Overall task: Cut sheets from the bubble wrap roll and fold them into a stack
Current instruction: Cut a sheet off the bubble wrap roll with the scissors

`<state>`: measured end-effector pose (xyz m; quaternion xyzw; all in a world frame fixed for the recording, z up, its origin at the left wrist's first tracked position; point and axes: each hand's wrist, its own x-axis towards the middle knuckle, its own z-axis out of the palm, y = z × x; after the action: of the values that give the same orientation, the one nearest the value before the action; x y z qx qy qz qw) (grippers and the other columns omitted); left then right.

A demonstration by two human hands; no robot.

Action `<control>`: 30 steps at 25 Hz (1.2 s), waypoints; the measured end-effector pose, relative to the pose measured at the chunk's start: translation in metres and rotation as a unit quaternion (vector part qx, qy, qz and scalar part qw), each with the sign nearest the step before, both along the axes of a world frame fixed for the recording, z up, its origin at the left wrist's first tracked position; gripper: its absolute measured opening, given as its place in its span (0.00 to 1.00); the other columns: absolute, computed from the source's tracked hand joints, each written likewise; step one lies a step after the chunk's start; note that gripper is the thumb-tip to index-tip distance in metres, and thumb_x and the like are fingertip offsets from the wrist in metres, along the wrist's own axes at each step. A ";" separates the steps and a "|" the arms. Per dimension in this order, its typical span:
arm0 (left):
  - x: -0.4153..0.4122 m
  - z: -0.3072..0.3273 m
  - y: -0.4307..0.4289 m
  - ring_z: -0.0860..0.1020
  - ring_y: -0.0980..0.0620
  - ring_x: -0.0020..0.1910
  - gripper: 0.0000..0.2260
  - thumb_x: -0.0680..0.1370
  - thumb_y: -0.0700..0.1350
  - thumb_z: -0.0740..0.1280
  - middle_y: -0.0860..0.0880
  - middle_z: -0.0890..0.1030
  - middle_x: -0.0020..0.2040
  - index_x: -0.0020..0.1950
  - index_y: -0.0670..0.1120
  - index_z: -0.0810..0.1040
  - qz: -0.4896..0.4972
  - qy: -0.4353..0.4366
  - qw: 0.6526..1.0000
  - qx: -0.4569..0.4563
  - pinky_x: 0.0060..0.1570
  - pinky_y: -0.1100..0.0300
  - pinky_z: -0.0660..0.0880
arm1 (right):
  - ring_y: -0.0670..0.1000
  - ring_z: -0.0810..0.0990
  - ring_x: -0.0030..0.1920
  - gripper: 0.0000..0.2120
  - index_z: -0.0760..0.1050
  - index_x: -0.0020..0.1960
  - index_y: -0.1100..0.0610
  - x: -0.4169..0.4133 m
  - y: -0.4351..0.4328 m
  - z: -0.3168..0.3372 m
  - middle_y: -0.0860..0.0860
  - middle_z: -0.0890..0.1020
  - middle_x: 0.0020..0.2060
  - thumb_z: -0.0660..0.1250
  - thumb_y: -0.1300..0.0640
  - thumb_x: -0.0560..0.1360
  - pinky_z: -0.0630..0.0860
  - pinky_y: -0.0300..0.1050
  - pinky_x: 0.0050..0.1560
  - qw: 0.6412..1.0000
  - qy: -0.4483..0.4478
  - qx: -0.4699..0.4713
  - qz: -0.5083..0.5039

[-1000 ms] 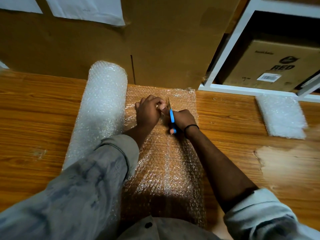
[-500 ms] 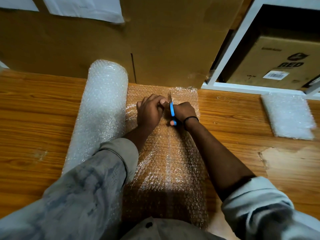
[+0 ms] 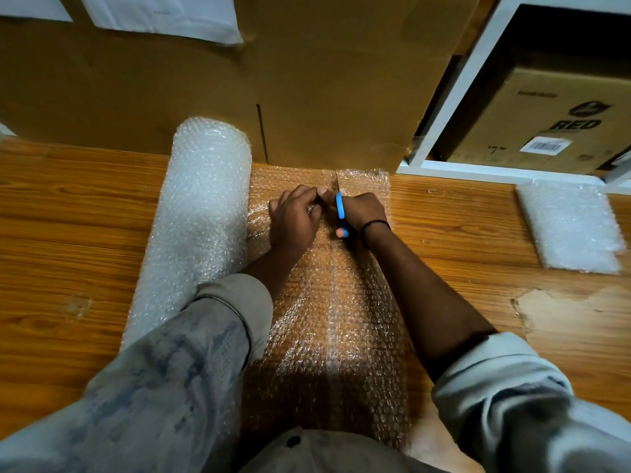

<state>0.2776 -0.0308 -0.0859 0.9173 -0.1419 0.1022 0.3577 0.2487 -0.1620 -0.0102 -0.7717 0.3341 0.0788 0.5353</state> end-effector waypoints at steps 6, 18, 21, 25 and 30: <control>0.001 -0.001 0.000 0.76 0.47 0.59 0.10 0.80 0.46 0.69 0.53 0.82 0.58 0.61 0.52 0.82 0.002 0.004 1.000 -0.003 0.57 0.53 0.61 | 0.42 0.73 0.15 0.26 0.78 0.45 0.62 0.004 -0.002 0.001 0.54 0.80 0.35 0.79 0.39 0.69 0.64 0.32 0.17 1.000 -0.009 0.012 -0.007; 0.004 -0.006 0.001 0.77 0.49 0.58 0.07 0.80 0.48 0.67 0.55 0.82 0.56 0.57 0.53 0.81 -0.007 0.003 0.999 -0.034 0.57 0.51 0.63 | 0.44 0.77 0.19 0.22 0.78 0.41 0.61 0.013 -0.004 0.002 0.53 0.82 0.36 0.80 0.43 0.70 0.70 0.34 0.20 0.999 -0.020 0.036 -0.008; 0.006 -0.008 0.002 0.77 0.49 0.57 0.06 0.80 0.49 0.68 0.55 0.82 0.55 0.56 0.53 0.81 -0.012 -0.001 0.999 -0.043 0.57 0.52 0.63 | 0.44 0.76 0.23 0.22 0.78 0.42 0.60 0.019 -0.009 0.002 0.50 0.77 0.31 0.78 0.41 0.71 0.66 0.33 0.19 0.999 0.000 -0.041 0.026; 0.007 -0.009 0.000 0.78 0.49 0.56 0.05 0.80 0.50 0.68 0.56 0.82 0.54 0.55 0.54 0.80 0.000 0.016 0.999 -0.030 0.58 0.51 0.64 | 0.53 0.77 0.36 0.16 0.77 0.40 0.61 0.023 -0.021 -0.007 0.56 0.80 0.39 0.74 0.48 0.74 0.70 0.44 0.33 0.990 0.019 -0.123 0.063; 0.009 -0.001 0.005 0.78 0.53 0.55 0.05 0.79 0.50 0.69 0.59 0.83 0.53 0.54 0.56 0.81 -0.028 0.061 0.997 -0.027 0.55 0.54 0.58 | 0.53 0.80 0.35 0.16 0.79 0.38 0.61 -0.016 -0.047 -0.002 0.58 0.84 0.39 0.75 0.50 0.74 0.77 0.44 0.31 0.986 0.031 -0.148 0.068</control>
<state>0.2863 -0.0262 -0.0868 0.9074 -0.1425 0.0398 0.3934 0.2328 -0.2092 -0.0124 -0.8604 0.3055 0.0890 0.3980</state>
